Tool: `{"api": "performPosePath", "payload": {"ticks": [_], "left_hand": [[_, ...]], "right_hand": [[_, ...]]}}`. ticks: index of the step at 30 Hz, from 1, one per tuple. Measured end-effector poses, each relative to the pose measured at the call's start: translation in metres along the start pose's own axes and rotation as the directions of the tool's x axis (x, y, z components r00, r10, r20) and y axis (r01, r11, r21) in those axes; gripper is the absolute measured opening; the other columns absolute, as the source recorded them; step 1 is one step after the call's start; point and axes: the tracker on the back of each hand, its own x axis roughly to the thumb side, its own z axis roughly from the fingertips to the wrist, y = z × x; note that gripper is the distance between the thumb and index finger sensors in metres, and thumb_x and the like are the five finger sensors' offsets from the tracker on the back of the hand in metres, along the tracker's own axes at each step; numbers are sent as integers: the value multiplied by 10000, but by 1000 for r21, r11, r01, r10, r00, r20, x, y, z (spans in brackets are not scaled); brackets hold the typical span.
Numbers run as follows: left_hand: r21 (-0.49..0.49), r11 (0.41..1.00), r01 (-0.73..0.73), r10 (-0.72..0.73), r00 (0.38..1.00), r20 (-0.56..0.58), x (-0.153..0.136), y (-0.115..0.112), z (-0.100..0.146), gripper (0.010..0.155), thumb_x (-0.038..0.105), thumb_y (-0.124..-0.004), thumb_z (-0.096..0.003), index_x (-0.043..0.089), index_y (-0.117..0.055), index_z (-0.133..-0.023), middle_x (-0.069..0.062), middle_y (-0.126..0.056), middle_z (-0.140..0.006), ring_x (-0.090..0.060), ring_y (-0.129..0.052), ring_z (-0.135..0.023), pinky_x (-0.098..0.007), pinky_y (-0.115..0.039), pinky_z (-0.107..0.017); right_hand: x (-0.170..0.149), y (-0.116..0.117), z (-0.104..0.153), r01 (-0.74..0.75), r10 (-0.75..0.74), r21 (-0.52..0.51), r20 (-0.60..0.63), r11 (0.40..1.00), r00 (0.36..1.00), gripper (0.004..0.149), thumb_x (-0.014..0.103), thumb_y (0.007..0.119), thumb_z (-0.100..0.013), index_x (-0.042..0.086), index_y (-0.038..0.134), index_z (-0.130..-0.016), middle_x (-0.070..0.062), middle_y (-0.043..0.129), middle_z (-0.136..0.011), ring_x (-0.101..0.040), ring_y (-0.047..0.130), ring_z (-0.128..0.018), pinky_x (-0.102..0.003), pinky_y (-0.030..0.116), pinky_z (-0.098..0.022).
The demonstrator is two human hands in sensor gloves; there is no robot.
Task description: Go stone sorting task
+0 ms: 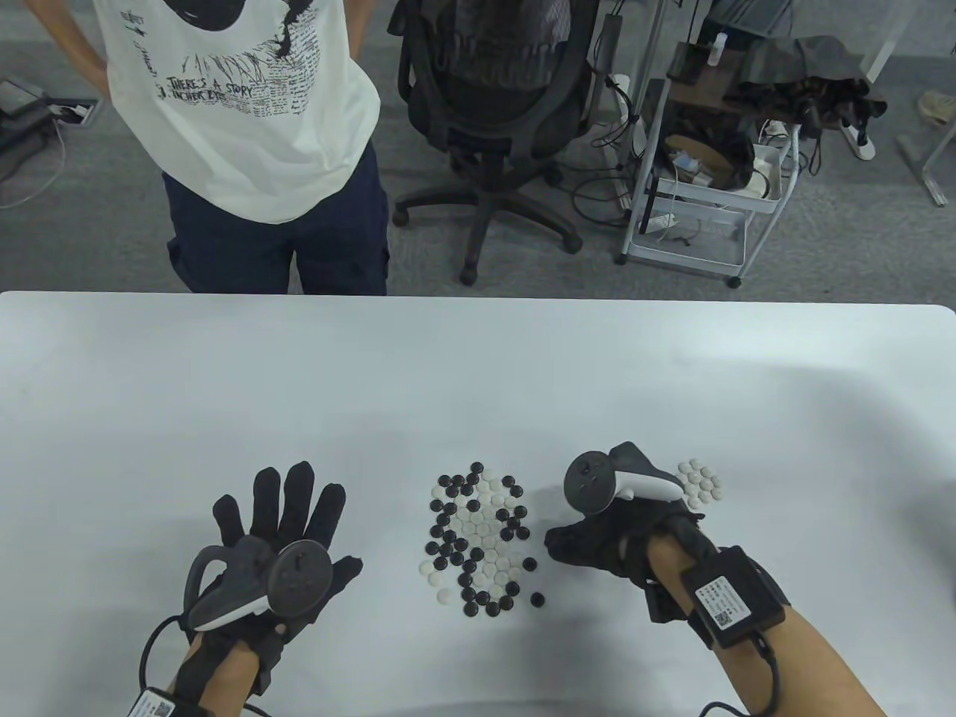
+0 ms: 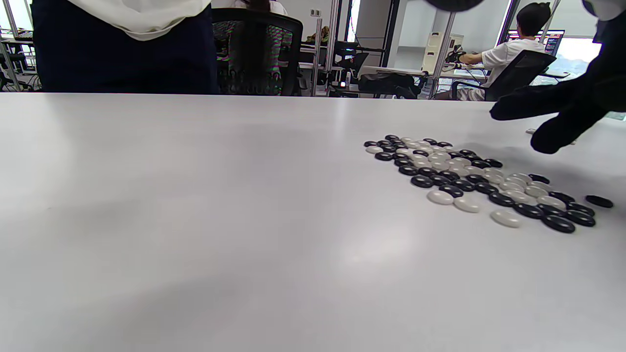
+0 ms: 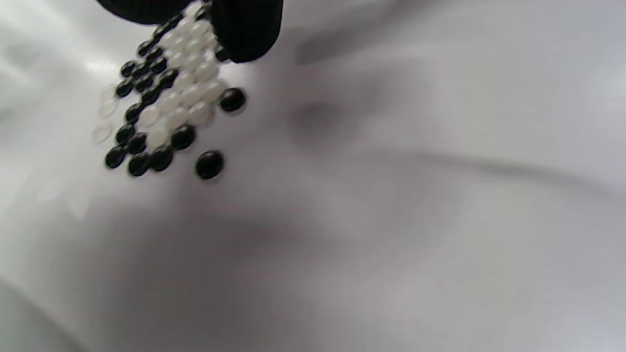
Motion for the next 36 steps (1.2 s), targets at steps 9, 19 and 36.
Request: {"api": "performPosePath", "payload": {"ticks": [9,19,36], "left_hand": [[17,1000,-10,10,1000,1,-1,3,2,776,540,-442,-634,109,-107,-1186,-345,89,-1171,-642,74,-977,-860,-4,-515],[14,1000,-9,9,1000,1,-1,3,2,777,542,-440,-634,110,-106,-1186,-344,93,-1171,-642,77,-976,-860,-3,-516],[4,1000,1,-1,1000,-2,1,2,1,777,541,-440,-635,109,-106,-1187,-346,93,-1171,-642,76,-976,-860,-2,-515]], "right_hand": [[16,13,-25,-11,10,33,40,999,999,612,510,504,-543,268,503,-1104,-216,-79,-1072,-544,-139,-877,-824,62,-561],[-19,1,-15,-16,14,-17,-92,1000,996,606,518,497,-539,283,500,-1097,-215,-73,-1074,-543,-139,-877,-825,62,-561],[-134,16,56,43,-73,-88,-379,995,922,576,514,520,-544,298,523,-1078,-202,-70,-1074,-541,-139,-876,-825,58,-560]]}}
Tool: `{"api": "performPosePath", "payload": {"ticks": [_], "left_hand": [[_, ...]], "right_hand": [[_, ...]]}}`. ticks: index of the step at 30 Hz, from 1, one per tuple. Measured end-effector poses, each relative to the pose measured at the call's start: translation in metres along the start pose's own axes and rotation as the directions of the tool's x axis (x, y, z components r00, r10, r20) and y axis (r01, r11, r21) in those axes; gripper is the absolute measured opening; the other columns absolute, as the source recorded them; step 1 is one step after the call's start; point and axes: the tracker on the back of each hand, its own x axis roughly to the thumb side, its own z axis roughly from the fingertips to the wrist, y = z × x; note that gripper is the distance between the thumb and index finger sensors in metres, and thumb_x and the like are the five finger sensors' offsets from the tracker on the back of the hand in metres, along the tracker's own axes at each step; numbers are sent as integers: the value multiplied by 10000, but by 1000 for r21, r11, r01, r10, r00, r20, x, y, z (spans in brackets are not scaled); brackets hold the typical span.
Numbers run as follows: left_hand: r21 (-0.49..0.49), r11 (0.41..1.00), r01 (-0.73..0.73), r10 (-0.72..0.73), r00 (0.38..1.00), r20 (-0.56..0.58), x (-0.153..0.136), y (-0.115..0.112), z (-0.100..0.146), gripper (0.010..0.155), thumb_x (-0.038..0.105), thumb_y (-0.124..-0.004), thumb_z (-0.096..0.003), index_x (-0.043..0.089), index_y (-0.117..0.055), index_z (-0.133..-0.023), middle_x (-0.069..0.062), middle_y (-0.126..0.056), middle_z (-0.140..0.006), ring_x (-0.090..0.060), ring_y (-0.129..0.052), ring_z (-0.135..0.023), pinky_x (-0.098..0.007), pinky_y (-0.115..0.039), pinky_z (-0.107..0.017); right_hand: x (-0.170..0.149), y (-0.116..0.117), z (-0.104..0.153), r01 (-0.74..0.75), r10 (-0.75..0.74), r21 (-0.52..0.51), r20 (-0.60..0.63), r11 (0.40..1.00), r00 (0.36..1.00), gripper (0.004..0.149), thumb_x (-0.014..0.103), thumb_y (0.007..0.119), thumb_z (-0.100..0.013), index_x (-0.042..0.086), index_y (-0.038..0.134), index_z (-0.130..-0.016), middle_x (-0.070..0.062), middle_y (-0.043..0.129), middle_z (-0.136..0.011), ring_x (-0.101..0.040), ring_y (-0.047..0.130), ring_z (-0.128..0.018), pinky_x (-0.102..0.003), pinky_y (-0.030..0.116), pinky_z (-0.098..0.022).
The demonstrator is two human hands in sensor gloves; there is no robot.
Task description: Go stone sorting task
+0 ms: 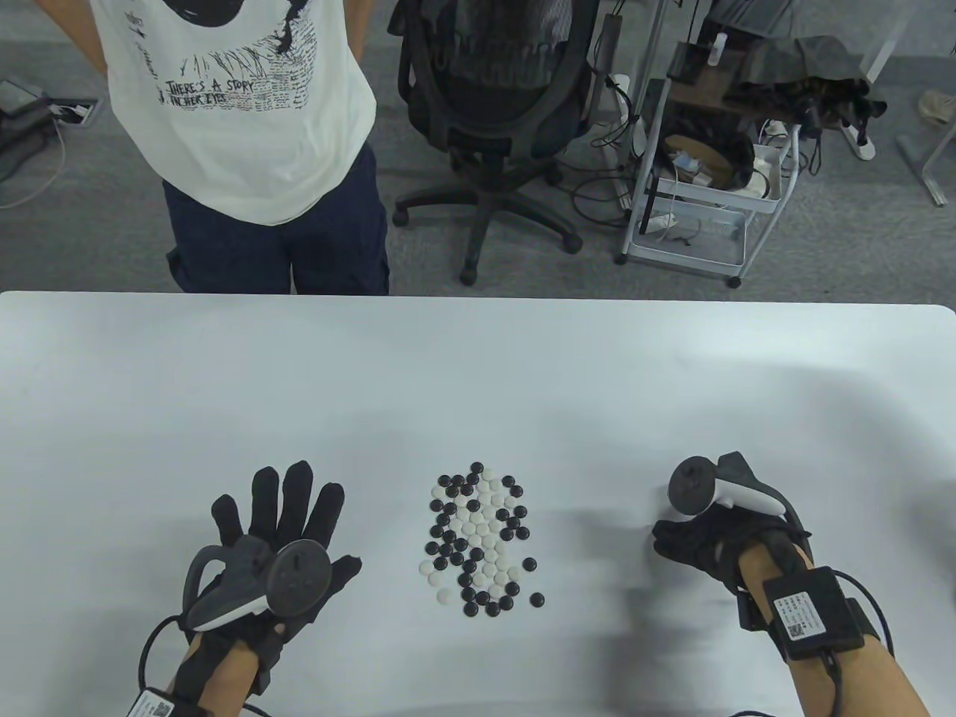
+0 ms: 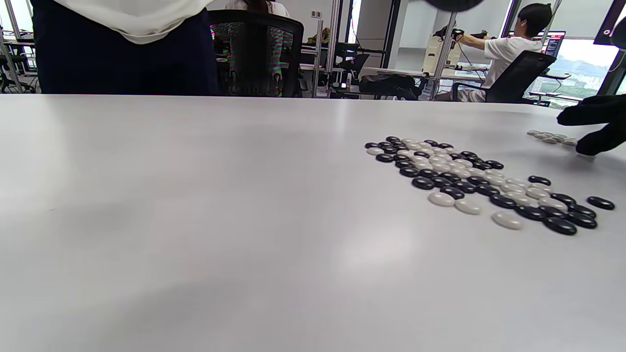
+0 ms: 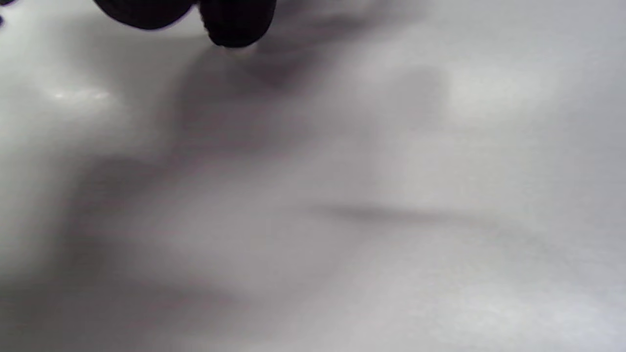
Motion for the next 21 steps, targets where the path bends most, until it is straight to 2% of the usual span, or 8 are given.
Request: {"api": "performPosePath", "payload": {"ticks": [14,18,21], "left_hand": [[5,1000,-3,3,1000,1,0,0,0,776,540,-440,-635,108,-106,-1186,-347,90,-1170,-643,75,-976,-860,-4,-515],[2,1000,-3,3,1000,-1,0,0,0,777,540,-439,-635,108,-103,-1187,-345,93,-1171,-642,77,-976,-860,-2,-515],[6,1000,-2,2,1000,-2,0,0,0,776,539,-440,-635,108,-104,-1186,-347,96,-1168,-642,81,-971,-860,-3,-515]], "right_hand": [[-23,-10,-12,90,-95,-54,-91,994,991,618,524,506,-541,273,465,-1104,-220,-95,-1061,-547,-145,-869,-825,61,-557],[-18,-16,-1,217,-217,-84,9,972,976,686,534,494,-539,221,373,-1138,-245,-110,-1053,-555,-151,-862,-825,58,-553],[-4,-21,19,220,-205,-156,105,963,973,753,536,494,-542,156,248,-1143,-268,-101,-1055,-554,-150,-855,-805,49,-553]]}}
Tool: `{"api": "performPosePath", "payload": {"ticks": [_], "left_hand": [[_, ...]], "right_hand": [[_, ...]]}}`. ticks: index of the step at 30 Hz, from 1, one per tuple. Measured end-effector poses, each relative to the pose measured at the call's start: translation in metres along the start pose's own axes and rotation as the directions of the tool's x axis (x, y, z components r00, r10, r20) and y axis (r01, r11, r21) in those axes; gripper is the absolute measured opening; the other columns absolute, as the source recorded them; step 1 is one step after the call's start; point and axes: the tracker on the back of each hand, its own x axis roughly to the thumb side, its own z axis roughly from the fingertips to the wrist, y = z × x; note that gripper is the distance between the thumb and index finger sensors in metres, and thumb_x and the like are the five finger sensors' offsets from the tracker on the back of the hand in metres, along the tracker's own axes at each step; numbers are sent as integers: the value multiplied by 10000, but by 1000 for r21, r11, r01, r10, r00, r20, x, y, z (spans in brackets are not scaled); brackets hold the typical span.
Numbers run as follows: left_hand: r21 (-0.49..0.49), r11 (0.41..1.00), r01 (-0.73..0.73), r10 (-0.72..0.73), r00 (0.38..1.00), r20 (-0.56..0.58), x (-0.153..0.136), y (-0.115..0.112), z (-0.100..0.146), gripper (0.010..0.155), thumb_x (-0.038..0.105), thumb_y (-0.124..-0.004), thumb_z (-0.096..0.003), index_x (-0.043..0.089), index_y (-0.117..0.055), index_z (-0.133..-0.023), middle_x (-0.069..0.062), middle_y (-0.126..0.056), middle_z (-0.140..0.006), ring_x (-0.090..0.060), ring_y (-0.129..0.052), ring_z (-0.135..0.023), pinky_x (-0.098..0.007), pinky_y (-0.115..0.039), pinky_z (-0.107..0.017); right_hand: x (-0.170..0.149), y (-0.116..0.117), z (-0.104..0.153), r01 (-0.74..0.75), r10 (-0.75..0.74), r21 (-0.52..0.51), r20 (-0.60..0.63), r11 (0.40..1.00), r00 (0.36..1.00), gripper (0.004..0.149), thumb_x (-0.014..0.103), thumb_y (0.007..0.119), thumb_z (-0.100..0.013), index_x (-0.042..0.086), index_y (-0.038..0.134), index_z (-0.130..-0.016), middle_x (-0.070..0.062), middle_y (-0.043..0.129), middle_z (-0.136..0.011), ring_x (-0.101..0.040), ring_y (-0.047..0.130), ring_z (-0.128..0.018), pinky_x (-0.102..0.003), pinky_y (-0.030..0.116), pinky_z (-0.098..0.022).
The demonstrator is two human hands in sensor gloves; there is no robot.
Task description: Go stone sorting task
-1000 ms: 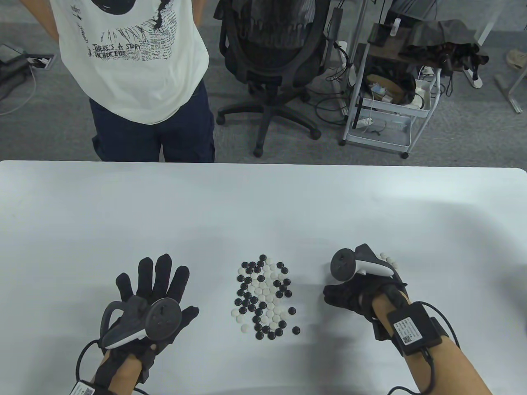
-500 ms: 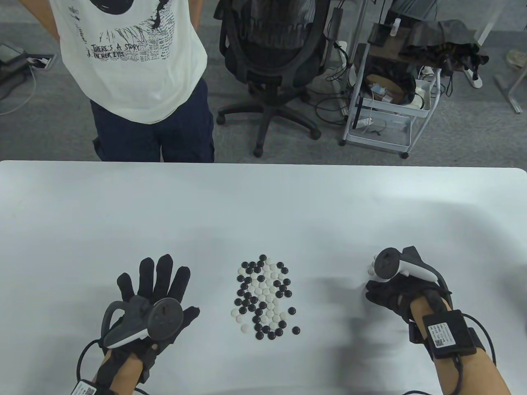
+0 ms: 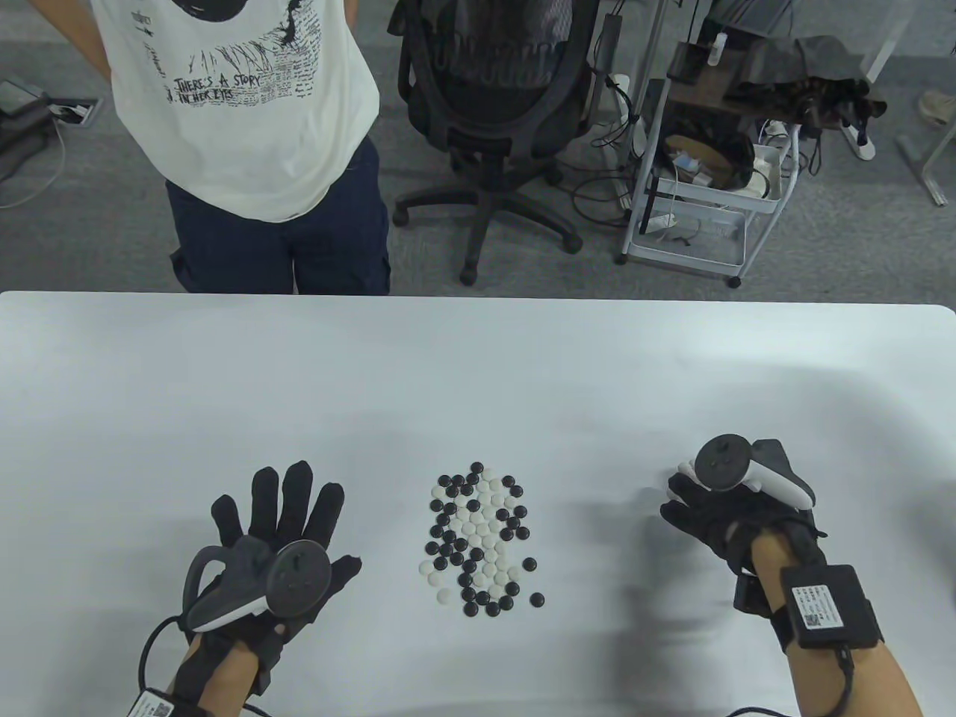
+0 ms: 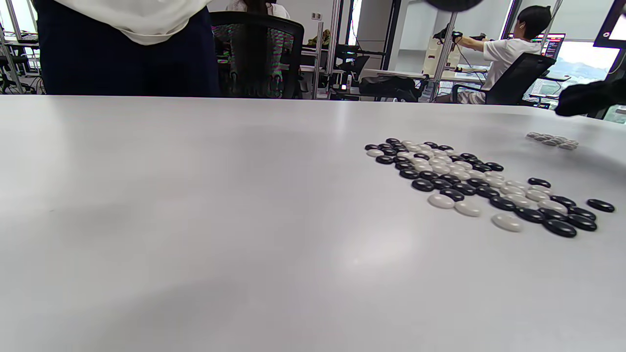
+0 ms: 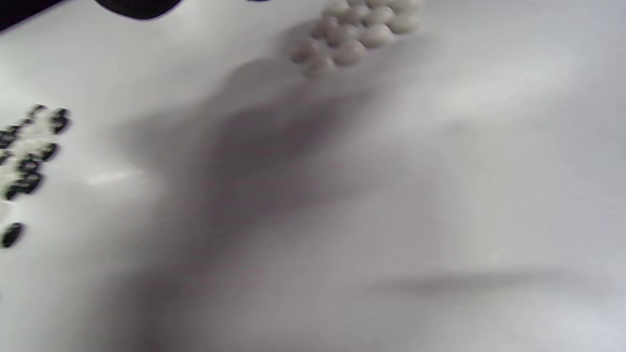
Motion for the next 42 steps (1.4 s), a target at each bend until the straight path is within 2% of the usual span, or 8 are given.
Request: {"api": "performPosePath", "payload": {"ticks": [6,11,17,31,34,36,40,42], "left_hand": [[15,1000,10,-10,1000,3,2,0,0,775,538,-440,-636,107,-104,-1185,-348,97,-1166,-634,95,-960,-858,-6,-517],[32,999,20,-21,1000,8,4,0,0,775,536,-440,-637,105,-100,-1184,-352,99,-1162,-629,106,-949,-856,-7,-517],[48,998,27,-27,1000,12,7,0,1,776,535,-441,-638,103,-98,-1182,-354,104,-1158,-630,111,-942,-856,-8,-517],[57,998,25,-24,1000,-13,5,0,-3,770,533,-446,-639,106,-111,-1186,-354,102,-1158,-633,105,-945,-860,-19,-528],[92,996,-6,8,1000,-23,2,6,-15,727,520,-470,-643,144,-198,-1202,-345,75,-1173,-630,89,-958,-862,-33,-543],[64,997,-39,41,999,-29,1,13,-30,693,514,-487,-642,171,-293,-1212,-340,30,-1194,-629,65,-976,-863,-45,-555],[-108,988,-107,99,992,-73,7,31,-78,636,512,-500,-639,216,-477,-1202,-318,-63,-1238,-625,10,-1020,-864,-63,-579],[-203,957,-207,193,977,-88,15,35,-105,612,502,-502,-643,223,-542,-1187,-309,-76,-1242,-622,7,-1021,-864,-63,-581]], "right_hand": [[43,8,54,-85,128,-204,210,975,969,796,533,504,-549,129,121,-1118,-292,-87,-1057,-553,-129,-856,-785,54,-558],[50,21,82,-69,168,-339,272,938,948,801,535,501,-548,128,102,-1111,-295,-77,-1062,-554,-119,-863,-783,61,-562],[34,39,83,-18,159,-443,283,896,946,801,537,496,-544,129,102,-1109,-296,-72,-1062,-555,-115,-862,-779,58,-558],[21,49,75,-42,182,-457,266,888,947,800,540,489,-538,130,111,-1111,-302,-72,-1059,-568,-109,-867,-781,49,-545],[21,49,77,-31,176,-460,276,888,945,801,540,489,-538,129,114,-1114,-303,-71,-1061,-570,-107,-870,-782,49,-546],[21,49,76,-29,175,-458,281,889,944,797,540,489,-539,131,119,-1114,-302,-68,-1064,-570,-105,-874,-785,51,-547],[22,51,73,-33,175,-441,286,897,942,801,540,488,-539,124,122,-1118,-305,-62,-1065,-577,-96,-878,-794,61,-546],[22,52,72,-36,176,-436,285,899,942,799,540,488,-538,124,129,-1119,-307,-58,-1066,-579,-94,-878,-797,65,-547]]}}
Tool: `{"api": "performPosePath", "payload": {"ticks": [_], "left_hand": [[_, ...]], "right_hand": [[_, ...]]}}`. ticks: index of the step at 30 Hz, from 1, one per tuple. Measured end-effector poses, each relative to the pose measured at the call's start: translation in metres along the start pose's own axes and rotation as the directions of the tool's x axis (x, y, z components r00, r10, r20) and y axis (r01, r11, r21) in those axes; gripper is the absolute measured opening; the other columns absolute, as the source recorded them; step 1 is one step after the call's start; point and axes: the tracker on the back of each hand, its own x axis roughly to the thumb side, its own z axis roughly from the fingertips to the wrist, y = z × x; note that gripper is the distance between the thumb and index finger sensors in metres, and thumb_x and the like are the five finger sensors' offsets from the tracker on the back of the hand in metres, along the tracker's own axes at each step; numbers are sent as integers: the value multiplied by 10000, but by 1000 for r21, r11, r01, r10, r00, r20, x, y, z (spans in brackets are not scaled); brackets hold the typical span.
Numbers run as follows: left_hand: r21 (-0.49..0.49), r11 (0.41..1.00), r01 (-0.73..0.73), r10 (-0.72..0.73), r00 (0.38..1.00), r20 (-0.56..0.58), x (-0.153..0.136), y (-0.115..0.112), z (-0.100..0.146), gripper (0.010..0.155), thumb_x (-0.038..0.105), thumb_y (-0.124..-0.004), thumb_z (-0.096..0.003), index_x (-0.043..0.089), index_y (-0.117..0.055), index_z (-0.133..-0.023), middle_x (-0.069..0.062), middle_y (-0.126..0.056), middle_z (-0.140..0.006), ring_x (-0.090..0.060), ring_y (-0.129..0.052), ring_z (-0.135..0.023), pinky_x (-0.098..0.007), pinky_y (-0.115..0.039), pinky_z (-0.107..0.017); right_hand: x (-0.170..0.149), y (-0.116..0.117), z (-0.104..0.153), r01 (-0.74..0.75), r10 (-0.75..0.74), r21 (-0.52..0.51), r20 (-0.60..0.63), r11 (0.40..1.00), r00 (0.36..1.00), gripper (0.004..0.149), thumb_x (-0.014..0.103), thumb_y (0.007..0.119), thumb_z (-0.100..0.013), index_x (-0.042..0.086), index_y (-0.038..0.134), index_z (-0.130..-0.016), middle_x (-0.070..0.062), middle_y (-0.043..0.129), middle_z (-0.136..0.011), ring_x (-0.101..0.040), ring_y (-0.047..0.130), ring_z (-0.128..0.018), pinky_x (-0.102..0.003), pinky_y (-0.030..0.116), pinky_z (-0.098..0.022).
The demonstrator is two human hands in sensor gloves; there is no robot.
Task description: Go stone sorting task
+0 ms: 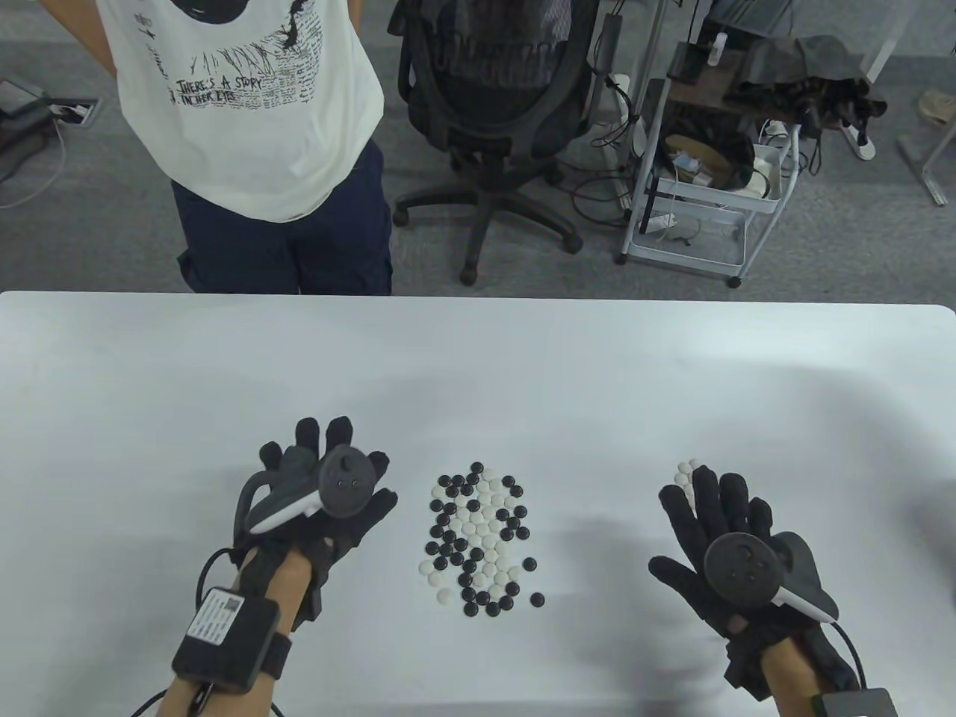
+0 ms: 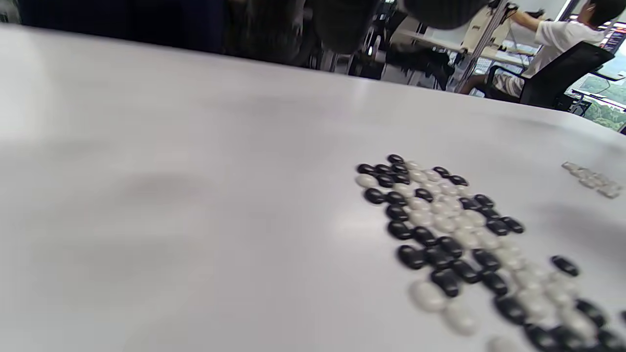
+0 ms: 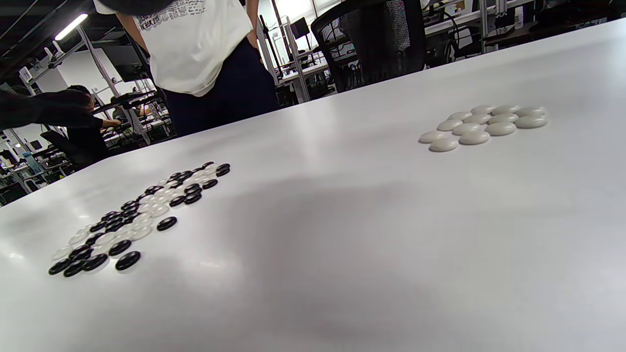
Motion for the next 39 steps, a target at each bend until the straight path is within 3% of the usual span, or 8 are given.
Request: {"api": "performPosePath", "payload": {"ticks": [3,8,13,19,24,28,34,39], "left_hand": [[-151,984,-95,91,995,-36,20,2,-40,592,494,-496,-647,227,-615,-1162,-302,-73,-1242,-619,23,-1015,-860,-47,-576],[-247,964,-95,91,995,-28,51,-14,-88,588,488,-466,-641,245,-635,-1149,-297,-55,-1233,-617,41,-1001,-858,-39,-567],[-269,961,-64,60,998,-22,63,-32,-114,600,488,-426,-620,273,-550,-1166,-296,11,-1209,-612,83,-976,-855,-25,-562],[-291,957,-25,11,999,-50,61,-46,-128,625,491,-387,-589,293,-490,-1173,-284,67,-1185,-600,127,-956,-851,-6,-558],[-243,970,15,-46,991,-122,39,-46,-126,622,501,-375,-576,316,-425,-1168,-280,77,-1180,-597,129,-956,-850,-1,-557],[-219,976,-20,-34,970,-242,2,-36,-113,636,502,-376,-574,294,-455,-1170,-282,71,-1184,-602,123,-959,-851,-1,-554],[-204,974,-97,-6,892,-452,-71,-24,-68,659,509,-387,-575,259,-526,-1169,-273,52,-1195,-603,114,-970,-849,1,-553],[-203,965,-169,18,810,-587,-113,-22,-32,676,513,-395,-577,242,-535,-1180,-271,53,-1199,-606,116,-973,-848,4,-552]], "right_hand": [[0,1,0,0,0,13,-3,1000,1000,797,540,488,-539,124,137,-1121,-307,-56,-1067,-580,-91,-880,-800,68,-547],[1,2,0,10,-10,30,-13,999,1000,794,539,491,-539,123,147,-1122,-309,-49,-1069,-584,-83,-885,-807,80,-550],[0,3,-2,16,-15,50,-21,999,1000,794,537,495,-541,123,148,-1122,-311,-50,-1068,-584,-84,-884,-809,81,-549],[1,3,-2,14,-12,61,-24,998,1000,797,538,494,-541,120,144,-1124,-312,-53,-1066,-587,-84,-882,-812,81,-548],[1,4,-3,9,-7,67,-23,998,1000,795,538,492,-541,122,144,-1122,-312,-56,-1065,-586,-87,-882,-812,82,-548],[1,4,-3,7,-6,65,-22,998,1000,795,538,492,-542,123,144,-1123,-312,-57,-1064,-586,-88,-881,-813,81,-548],[1,4,-3,8,-7,67,-19,998,1000,797,538,494,-541,124,143,-1125,-310,-62,-1064,-584,-93,-881,-813,77,-549],[2,5,-4,8,-7,72,-19,997,1000,792,538,494,-542,128,145,-1123,-309,-65,-1064,-583,-95,-881,-812,75,-551]]}}
